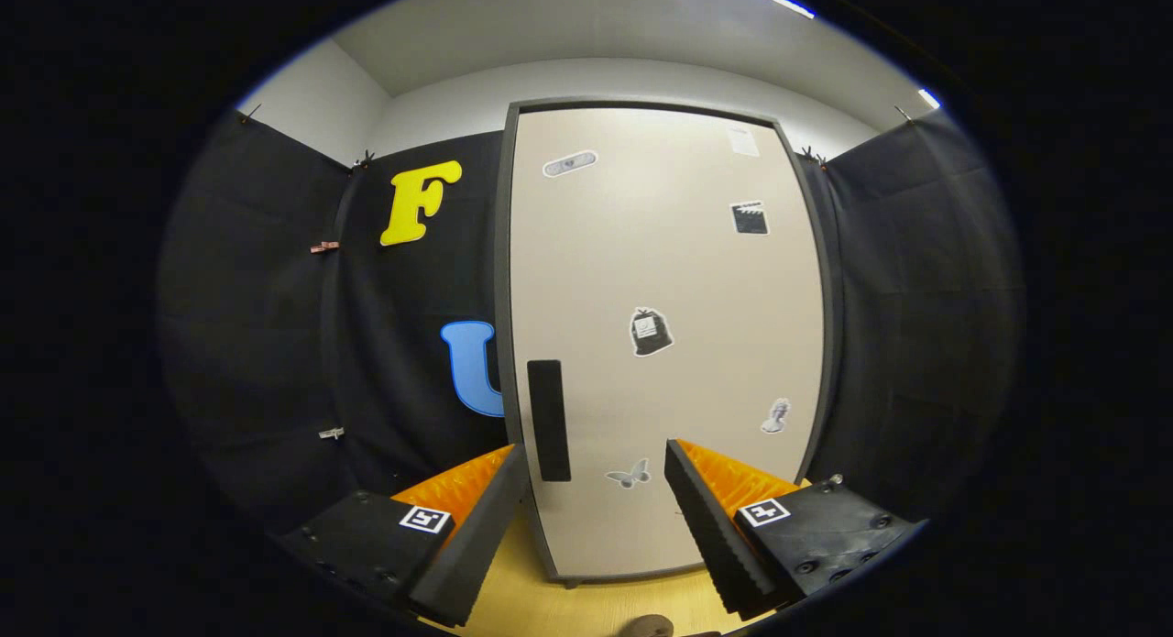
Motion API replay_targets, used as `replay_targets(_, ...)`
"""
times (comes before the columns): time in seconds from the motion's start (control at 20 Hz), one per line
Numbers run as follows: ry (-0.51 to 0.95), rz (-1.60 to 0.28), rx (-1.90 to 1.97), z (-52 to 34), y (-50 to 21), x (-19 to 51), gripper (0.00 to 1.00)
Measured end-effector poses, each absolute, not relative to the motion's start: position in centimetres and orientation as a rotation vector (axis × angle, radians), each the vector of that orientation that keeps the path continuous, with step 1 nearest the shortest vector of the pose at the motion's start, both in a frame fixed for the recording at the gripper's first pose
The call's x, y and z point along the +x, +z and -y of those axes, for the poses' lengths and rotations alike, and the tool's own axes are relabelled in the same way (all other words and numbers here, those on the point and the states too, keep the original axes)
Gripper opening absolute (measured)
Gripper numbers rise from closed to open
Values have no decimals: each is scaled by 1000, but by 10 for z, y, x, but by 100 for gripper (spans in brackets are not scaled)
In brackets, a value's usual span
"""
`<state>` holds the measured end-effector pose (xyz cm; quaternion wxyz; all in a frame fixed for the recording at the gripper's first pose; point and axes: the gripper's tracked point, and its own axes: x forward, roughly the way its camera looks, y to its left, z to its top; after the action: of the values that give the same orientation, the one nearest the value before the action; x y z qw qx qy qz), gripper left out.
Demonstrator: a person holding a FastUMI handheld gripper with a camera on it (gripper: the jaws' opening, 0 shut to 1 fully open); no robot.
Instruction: Open the shoe cabinet door, grab the shoes and put them into the shoe cabinet, then close the shoe cabinet door.
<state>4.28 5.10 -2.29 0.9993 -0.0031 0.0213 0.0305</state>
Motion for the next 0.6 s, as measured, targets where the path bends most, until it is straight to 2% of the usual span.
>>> replay_targets(0.6,36,-69,-7,-77,-58,140,98)
